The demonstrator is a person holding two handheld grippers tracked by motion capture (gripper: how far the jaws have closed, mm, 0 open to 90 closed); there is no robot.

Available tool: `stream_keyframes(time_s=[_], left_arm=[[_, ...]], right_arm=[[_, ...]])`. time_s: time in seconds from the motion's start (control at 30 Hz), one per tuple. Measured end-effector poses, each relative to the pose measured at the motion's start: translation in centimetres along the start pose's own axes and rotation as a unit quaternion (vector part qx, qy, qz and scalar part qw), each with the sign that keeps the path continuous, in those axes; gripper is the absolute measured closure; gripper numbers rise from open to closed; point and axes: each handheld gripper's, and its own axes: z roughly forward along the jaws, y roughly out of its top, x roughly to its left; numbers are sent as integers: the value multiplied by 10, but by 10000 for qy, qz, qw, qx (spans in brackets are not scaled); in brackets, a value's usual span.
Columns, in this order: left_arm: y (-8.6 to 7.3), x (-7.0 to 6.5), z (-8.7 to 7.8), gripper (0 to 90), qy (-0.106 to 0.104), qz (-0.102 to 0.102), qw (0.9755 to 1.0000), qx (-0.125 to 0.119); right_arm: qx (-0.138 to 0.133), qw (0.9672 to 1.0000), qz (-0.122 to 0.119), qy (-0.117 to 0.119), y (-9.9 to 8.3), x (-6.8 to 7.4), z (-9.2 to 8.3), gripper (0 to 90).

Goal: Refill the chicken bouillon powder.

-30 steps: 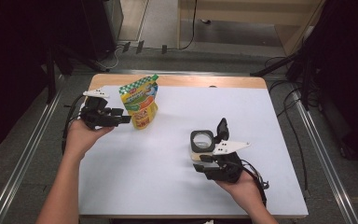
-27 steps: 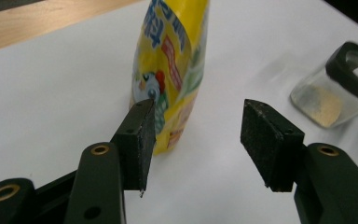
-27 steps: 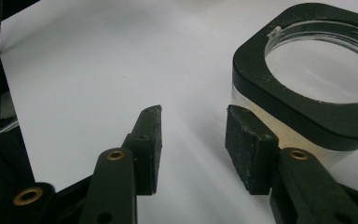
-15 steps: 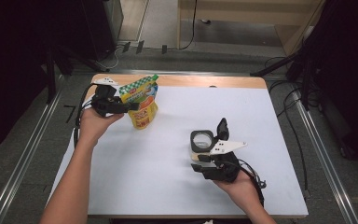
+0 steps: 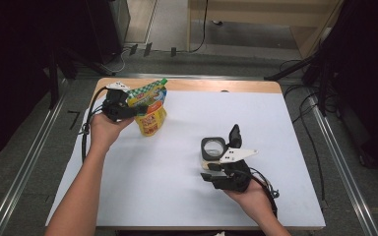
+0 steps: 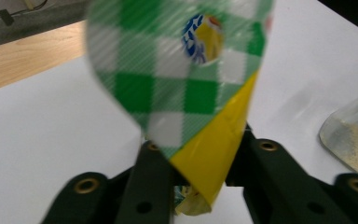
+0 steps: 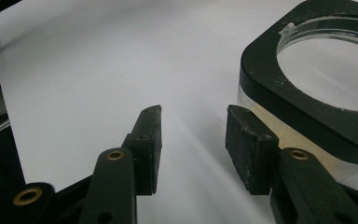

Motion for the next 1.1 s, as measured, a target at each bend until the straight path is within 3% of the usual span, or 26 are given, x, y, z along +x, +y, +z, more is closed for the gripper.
stream_keyframes(time_s=[0.07, 0.23, 0.4, 0.57, 0.8, 1.1], left_arm=[[1, -2, 0, 863, 61, 84, 9999, 0], [3, -2, -1, 900, -12, -51, 10000, 41], [11, -4, -8, 900, -260, -232, 9994, 80], [24, -17, -18, 900, -391, -55, 9989, 263], [37, -43, -38, 900, -864, 99, 9956, 336], [35, -64, -56, 900, -1059, 308, 9930, 428]], right_arm=[[-4, 10000, -7, 6, 0, 0, 1, 570], [-26, 10000, 3, 10, 0, 0, 2, 568], [-25, 10000, -3, -5, 1, 1, 3, 564], [-94, 10000, -26, 23, 4, 3, 5, 546], [-227, 9996, -178, 62, 12, 14, 9, 531], [-171, 9996, -199, 96, 22, 21, 20, 527]])
